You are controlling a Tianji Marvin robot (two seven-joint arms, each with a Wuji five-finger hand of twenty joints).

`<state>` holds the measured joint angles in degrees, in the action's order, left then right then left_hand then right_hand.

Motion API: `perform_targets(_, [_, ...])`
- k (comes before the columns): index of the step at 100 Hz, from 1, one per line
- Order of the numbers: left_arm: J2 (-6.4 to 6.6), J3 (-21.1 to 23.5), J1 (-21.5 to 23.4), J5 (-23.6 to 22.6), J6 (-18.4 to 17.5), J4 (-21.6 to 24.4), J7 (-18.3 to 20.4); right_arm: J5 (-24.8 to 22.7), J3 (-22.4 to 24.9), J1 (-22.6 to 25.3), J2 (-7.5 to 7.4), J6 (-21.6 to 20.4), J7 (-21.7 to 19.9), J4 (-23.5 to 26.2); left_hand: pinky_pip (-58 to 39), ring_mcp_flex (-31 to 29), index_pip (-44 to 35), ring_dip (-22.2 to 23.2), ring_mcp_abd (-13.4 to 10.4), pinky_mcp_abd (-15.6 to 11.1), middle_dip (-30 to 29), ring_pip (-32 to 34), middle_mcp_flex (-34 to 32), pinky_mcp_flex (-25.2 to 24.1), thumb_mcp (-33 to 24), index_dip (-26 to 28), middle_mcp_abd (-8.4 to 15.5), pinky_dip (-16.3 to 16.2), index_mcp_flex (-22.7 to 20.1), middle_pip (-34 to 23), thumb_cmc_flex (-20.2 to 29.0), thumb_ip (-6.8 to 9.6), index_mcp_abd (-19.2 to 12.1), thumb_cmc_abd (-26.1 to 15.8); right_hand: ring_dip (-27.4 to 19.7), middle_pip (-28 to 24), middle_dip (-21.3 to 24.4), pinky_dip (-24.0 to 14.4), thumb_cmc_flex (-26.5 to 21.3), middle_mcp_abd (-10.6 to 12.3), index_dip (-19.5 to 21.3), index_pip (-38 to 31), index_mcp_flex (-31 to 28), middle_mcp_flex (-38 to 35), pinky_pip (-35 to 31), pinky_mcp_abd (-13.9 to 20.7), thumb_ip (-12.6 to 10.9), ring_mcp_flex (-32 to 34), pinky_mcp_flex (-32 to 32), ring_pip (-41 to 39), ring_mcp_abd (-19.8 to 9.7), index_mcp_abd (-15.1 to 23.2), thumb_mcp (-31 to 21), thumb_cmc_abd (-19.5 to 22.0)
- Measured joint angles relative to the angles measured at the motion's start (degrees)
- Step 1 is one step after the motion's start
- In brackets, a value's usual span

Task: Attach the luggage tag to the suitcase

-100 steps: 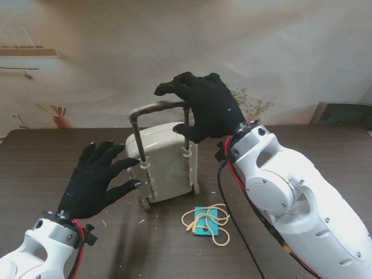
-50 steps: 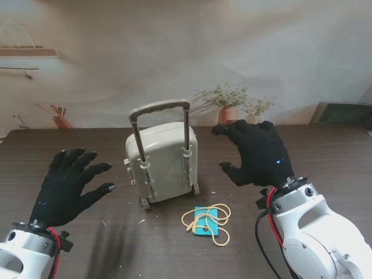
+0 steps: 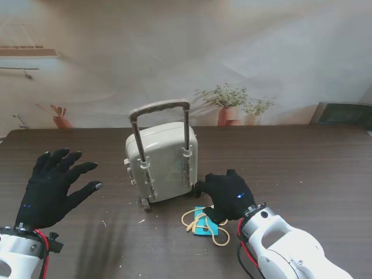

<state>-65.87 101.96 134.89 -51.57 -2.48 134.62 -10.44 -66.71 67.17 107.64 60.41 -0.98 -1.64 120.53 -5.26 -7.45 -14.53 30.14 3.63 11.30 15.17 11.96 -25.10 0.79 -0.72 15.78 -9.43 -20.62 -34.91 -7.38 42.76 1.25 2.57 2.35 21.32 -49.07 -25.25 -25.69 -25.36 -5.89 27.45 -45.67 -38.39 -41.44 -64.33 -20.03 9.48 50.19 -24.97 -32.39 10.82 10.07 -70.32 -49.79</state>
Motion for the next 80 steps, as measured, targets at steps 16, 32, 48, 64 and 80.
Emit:
perform_targets(16, [0.4,0.3,-0.1,-2.1,1.6,0.0,3.1,-1.9,-4.4,-4.6,-0.6,-0.5,-1.2,-4.3,0.0,0.0,0.0,0.0,0.0,0.0,0.0,0.0,0.0,0.0,0.0,0.0,0.0,0.0,0.0,0.0,0.0,0.0,0.0,0.0,0.8,-1.4,-1.3,-1.3,0.1,0.6,0.1,0.2,0.0,-0.6,-2.6,0.0,0.0,1.1,-1.7,-3.6,-0.9,1.3,-0.7,-1.2])
perform_targets(32, [0.69,0.1,-0.4,-1.7,2.5,0.0,4.4,-1.6,-8.7,-8.6,-0.9,-0.1,-1.7,-8.3,0.0,0.0,0.0,-0.3,0.0,0.0,0.0,0.0,0.0,0.0,0.0,0.0,0.0,-0.1,0.0,0.0,0.0,0.0,0.0,0.0,0.8,-1.5,-2.0,-1.8,0.1,0.8,0.1,0.2,0.0,-0.6,-3.5,0.0,0.0,1.1,-2.4,-4.5,-1.0,1.8,-0.7,-1.3])
perform_targets(48, [0.99,-0.8,-1.3,-1.7,3.2,0.0,5.8,-2.1,-12.6,-11.7,-1.2,1.1,-1.8,-12.0,0.0,0.0,0.0,-0.7,0.0,0.0,0.0,0.0,0.0,0.0,0.0,0.0,0.0,-0.1,0.0,0.0,0.0,0.0,0.0,0.0,1.4,-2.1,-2.1,-2.1,0.1,0.8,0.1,0.3,0.0,-0.6,-4.2,0.0,0.0,1.3,-2.7,-5.6,-1.0,2.1,-0.7,-1.6])
perform_targets(64, [1.26,-1.8,-2.4,-1.7,3.4,-0.1,7.2,-2.5,-16.2,-14.3,-1.33,3.0,-1.7,-15.3,0.0,0.0,0.1,-0.7,0.0,0.0,0.0,0.0,0.0,0.0,0.0,0.0,0.0,-0.1,0.0,0.0,0.0,0.0,0.0,0.0,1.4,-2.8,-2.7,-2.6,-0.7,0.8,0.1,0.3,0.0,-0.6,-4.8,0.0,0.0,1.8,-3.5,-6.6,-1.6,2.2,-1.9,-2.3])
perform_targets(80, [1.36,-2.0,-2.8,-1.7,3.3,-0.1,7.4,-2.7,-18.5,-16.1,-1.33,4.1,-0.8,-17.9,0.0,0.0,0.1,-0.7,0.0,0.0,0.0,0.0,0.0,0.0,0.0,0.0,0.0,-0.2,0.0,0.0,0.0,0.0,0.0,0.0,1.4,-3.6,-3.4,-2.9,-0.7,1.3,0.1,0.3,0.0,-1.8,-5.5,0.0,0.0,1.8,-4.1,-7.5,-1.7,2.8,-1.9,-2.9])
